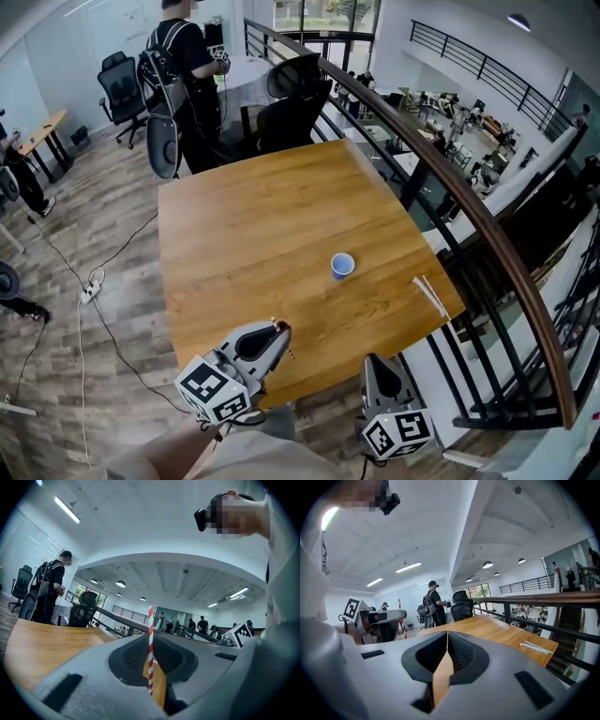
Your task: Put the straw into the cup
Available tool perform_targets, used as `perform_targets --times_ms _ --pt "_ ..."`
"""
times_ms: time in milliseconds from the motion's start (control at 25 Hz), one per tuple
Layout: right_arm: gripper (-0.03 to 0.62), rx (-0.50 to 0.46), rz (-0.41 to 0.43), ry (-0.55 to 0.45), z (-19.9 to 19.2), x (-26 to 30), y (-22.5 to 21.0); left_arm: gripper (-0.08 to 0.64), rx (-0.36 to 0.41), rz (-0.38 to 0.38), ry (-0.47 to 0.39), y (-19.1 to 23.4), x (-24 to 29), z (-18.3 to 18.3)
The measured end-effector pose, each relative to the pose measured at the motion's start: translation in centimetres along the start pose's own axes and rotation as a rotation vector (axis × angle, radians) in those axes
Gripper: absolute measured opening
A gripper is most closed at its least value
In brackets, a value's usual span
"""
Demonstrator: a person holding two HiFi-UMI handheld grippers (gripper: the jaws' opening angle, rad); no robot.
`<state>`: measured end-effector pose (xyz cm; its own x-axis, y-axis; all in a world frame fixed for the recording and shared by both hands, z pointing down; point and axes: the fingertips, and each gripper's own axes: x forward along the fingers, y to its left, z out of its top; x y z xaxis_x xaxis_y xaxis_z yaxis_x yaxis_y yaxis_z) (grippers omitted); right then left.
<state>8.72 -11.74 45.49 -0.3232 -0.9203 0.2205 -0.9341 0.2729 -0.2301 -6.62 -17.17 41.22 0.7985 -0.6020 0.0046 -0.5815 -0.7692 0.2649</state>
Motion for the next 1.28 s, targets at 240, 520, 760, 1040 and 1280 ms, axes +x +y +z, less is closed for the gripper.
perform_targets --times_ms 240,520,760,1040,1280 --pt "0.021 0.022 -0.024 -0.007 2.6 3.5 -0.5 0.037 -0.016 -0.037 -0.005 3.3 2.7 2.0" --pt "0.021 -0.003 -0.055 -0.006 4.1 6.0 -0.3 0.037 -0.01 -0.072 -0.009 5.8 3.6 3.7" --pt "0.021 -0.015 -0.09 -0.016 6.2 6.0 -0.6 0.037 -0.02 -0.075 -0.026 6.5 4.6 5.5" --pt "0.021 -0.026 -0.087 -0.015 6.5 5.6 -1.8 0.037 -0.018 -0.057 -0.032 6.2 5.6 5.6" --pt "0.021 -0.009 -0.064 -0.016 6.6 5.5 -3.6 0.037 0.002 -0.036 -0.027 5.0 6.8 5.6"
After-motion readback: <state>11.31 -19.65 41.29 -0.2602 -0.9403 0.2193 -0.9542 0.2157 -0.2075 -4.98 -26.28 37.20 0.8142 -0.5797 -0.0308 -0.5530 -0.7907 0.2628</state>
